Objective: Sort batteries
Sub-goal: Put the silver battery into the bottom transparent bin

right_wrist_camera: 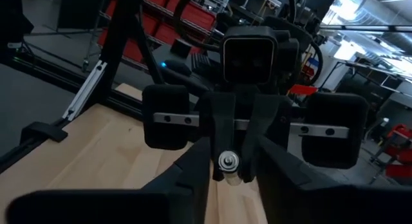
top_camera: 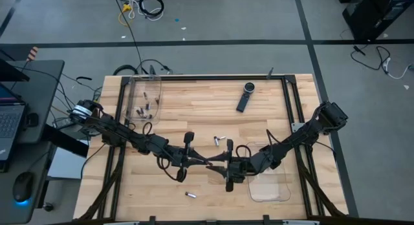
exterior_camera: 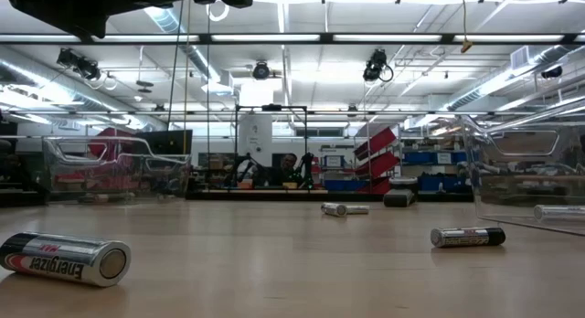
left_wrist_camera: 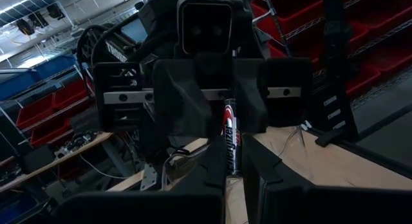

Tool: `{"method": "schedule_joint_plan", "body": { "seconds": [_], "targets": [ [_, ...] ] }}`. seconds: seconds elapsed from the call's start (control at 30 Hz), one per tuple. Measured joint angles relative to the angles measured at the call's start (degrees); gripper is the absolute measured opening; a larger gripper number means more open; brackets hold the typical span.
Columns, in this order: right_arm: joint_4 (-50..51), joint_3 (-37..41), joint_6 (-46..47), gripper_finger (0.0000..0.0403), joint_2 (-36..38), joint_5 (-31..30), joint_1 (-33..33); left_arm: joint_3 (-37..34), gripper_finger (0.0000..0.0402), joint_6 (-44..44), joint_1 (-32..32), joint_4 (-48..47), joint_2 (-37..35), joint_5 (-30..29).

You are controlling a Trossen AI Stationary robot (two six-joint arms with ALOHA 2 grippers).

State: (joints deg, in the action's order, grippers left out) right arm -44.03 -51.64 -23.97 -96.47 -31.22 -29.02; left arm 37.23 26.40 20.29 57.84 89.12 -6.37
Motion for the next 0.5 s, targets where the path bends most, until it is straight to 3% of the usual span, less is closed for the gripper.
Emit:
{"method": "schedule_joint_plan", "body": {
  "seconds": [0.27, 0.5],
  "targets": [
    [0.1, 0.0, -0.5, 0.0024, 0.0, -0.2, 0.0, 0.0, 0.0015, -0.4, 0.0, -0.1, 0.0, -0.2],
    [0.0, 0.0, -0.1, 0.0024, 0.0, -0.2, 0.0, 0.0, 0.0040, -1.6, -0.1, -0.8, 0.0, -0.6]
  ]
}}
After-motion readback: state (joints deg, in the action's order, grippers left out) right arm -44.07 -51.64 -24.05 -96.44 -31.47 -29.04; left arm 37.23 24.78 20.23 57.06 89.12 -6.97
